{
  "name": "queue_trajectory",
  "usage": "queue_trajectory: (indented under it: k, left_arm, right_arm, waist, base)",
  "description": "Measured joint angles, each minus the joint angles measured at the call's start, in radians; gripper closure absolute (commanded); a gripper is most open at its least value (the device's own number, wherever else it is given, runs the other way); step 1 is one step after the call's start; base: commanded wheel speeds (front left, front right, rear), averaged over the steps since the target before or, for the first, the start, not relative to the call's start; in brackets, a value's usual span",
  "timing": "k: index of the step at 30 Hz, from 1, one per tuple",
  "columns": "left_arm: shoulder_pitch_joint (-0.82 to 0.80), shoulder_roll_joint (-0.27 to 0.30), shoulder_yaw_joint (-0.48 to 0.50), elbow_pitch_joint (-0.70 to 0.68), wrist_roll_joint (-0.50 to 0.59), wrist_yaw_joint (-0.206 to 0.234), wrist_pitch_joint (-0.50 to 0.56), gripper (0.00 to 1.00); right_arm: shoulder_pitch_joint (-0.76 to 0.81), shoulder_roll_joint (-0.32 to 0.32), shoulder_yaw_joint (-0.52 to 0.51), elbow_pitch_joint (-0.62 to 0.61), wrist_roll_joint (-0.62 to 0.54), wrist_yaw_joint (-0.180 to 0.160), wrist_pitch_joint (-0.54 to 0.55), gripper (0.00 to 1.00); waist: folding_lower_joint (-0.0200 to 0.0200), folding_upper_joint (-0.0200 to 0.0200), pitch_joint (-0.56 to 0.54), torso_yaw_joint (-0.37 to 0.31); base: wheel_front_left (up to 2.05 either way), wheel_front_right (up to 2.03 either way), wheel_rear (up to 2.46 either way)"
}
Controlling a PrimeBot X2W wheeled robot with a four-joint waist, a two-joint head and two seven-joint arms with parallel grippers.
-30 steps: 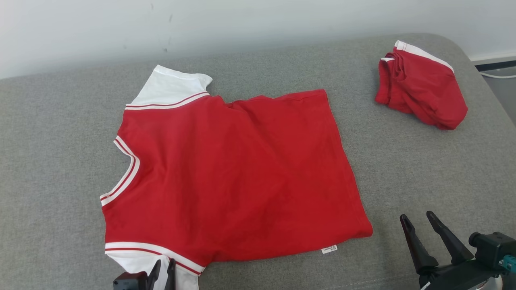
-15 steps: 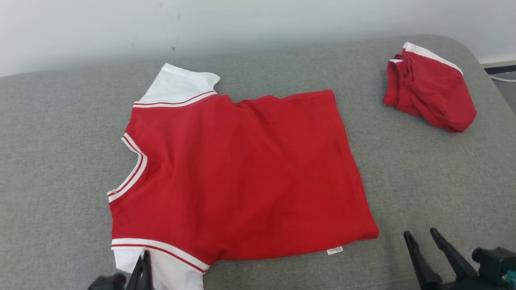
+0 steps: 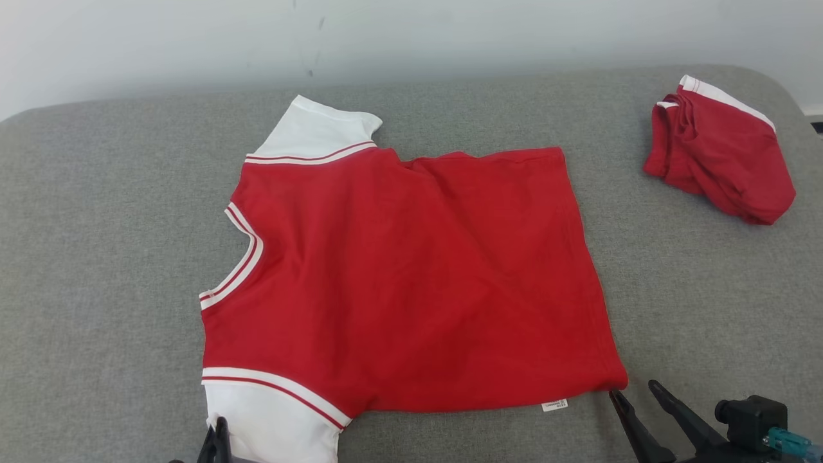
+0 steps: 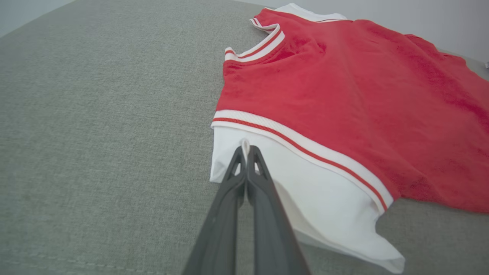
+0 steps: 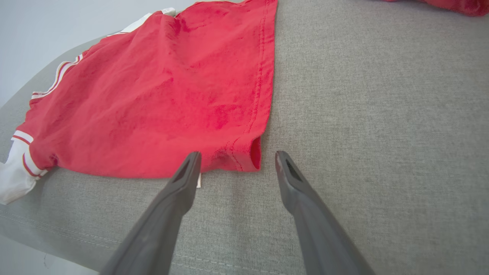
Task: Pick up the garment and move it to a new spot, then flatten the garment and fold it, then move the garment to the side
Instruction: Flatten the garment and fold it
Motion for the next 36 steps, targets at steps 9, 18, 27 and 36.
queue_trajectory:
  k: [9,18,27,36]
  left_arm:
    - [0.000,-0.003,-0.030,-0.036,0.005,0.000,0.009,1.00]
    - [0.000,-0.004,-0.023,-0.064,0.005,0.000,0.015,1.00]
    - [0.000,-0.005,-0.021,-0.087,0.007,0.000,0.025,1.00]
    - [0.000,-0.005,-0.022,-0.115,0.030,0.000,0.036,1.00]
  right_arm:
    - [-0.056,0.026,0.032,0.087,0.000,0.049,0.030,0.00]
    - [-0.113,0.044,0.054,0.160,-0.002,0.074,0.044,0.02]
    - [-0.157,0.056,0.068,0.226,-0.010,0.092,0.044,0.67]
    - [-0.177,0.056,0.081,0.263,-0.013,0.104,0.030,1.00]
  waist:
    - [0.0000,0.0000,0.006,0.034]
    - [0.0000,0.0000,0.013,0.040]
    - [0.0000,0.0000,0.018,0.038]
    - [0.0000,0.0000,0.021,0.033]
  base:
    - [0.00,0.00,0.00]
    - [0.00,0.00,0.00]
    - [0.00,0.00,0.00]
    - [0.00,0.00,0.00]
